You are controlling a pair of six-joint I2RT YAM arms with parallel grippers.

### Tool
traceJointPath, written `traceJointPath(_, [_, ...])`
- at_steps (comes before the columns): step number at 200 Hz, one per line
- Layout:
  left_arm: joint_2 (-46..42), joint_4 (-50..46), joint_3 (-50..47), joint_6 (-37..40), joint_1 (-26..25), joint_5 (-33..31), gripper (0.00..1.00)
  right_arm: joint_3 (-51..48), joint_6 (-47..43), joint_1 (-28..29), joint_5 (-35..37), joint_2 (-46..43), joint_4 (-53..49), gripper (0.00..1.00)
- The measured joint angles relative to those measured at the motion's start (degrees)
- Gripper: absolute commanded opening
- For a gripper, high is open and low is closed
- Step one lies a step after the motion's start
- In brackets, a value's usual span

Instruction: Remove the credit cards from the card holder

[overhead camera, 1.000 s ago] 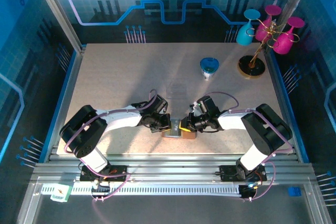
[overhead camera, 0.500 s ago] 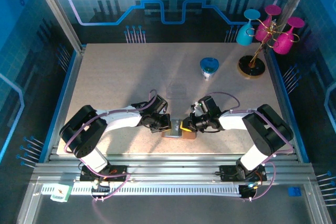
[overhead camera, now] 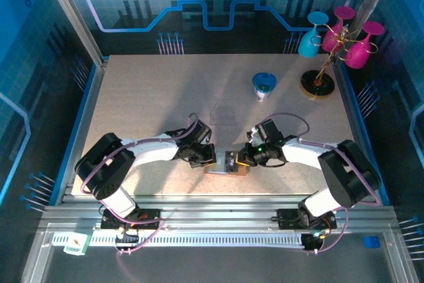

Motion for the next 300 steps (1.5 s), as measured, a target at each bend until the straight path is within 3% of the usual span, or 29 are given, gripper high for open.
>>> traceJointPath(64, [0.0, 0.0, 0.0, 0.0, 0.0, 0.0, 0.05, 2.1, -3.0, -0.2, 3.1, -1.6, -7.4, 0.08])
traceJointPath(137, [-0.1, 0.0, 0.0, -0.2, 0.0, 0.0, 0.05, 2.1, 0.8, 0.7, -0.4, 0.0, -2.7, 0.17])
traceJointPath(214, [-1.4, -0.6, -0.3, -0.2, 0.0, -1.0, 0.05, 2.1, 2.1, 3.0, -0.1, 0.0, -3.5, 0.17])
traceJointPath(300, [-4.2, -3.0, -0.3, 0.1, 0.1, -3.0, 0.05, 4.4, 1.9, 3.9, 2.6, -2.0, -7.0, 0.09])
